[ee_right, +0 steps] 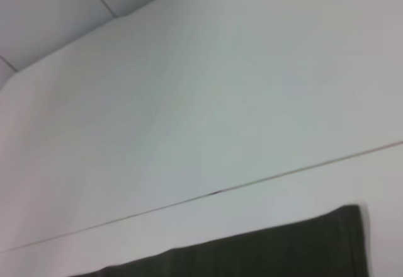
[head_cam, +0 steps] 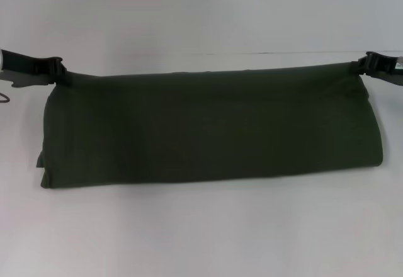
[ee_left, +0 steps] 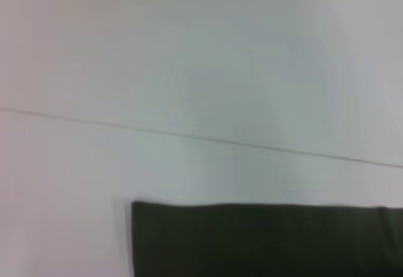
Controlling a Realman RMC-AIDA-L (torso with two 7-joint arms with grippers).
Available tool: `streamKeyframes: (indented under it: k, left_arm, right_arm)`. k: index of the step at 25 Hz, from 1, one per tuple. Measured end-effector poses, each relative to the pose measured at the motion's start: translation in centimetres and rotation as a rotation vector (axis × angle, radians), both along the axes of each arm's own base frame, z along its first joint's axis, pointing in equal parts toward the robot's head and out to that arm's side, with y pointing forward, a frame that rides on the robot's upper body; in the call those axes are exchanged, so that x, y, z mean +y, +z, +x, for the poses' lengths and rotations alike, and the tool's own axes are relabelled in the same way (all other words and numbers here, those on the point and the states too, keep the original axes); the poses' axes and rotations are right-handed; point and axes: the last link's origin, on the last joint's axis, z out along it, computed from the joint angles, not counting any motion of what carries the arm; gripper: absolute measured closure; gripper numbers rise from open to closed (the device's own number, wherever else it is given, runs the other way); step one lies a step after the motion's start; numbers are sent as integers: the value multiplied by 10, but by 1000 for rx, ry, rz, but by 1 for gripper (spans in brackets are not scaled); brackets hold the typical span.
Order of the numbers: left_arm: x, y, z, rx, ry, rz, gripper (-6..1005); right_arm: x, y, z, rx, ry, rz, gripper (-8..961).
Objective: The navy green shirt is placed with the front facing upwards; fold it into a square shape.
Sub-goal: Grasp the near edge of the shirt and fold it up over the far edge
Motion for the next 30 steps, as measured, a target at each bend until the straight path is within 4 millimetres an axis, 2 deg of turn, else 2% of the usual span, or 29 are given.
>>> streamKeyframes:
  k: [11,30]
  left_arm:
    - [10,-3,1,30,-9,48,968]
    - [18,-7,4,60,-24,83,969]
  right_arm:
    - [24,-4,-23,-57,27,36,933]
    - [39,-7,-35,-95,36,63,930]
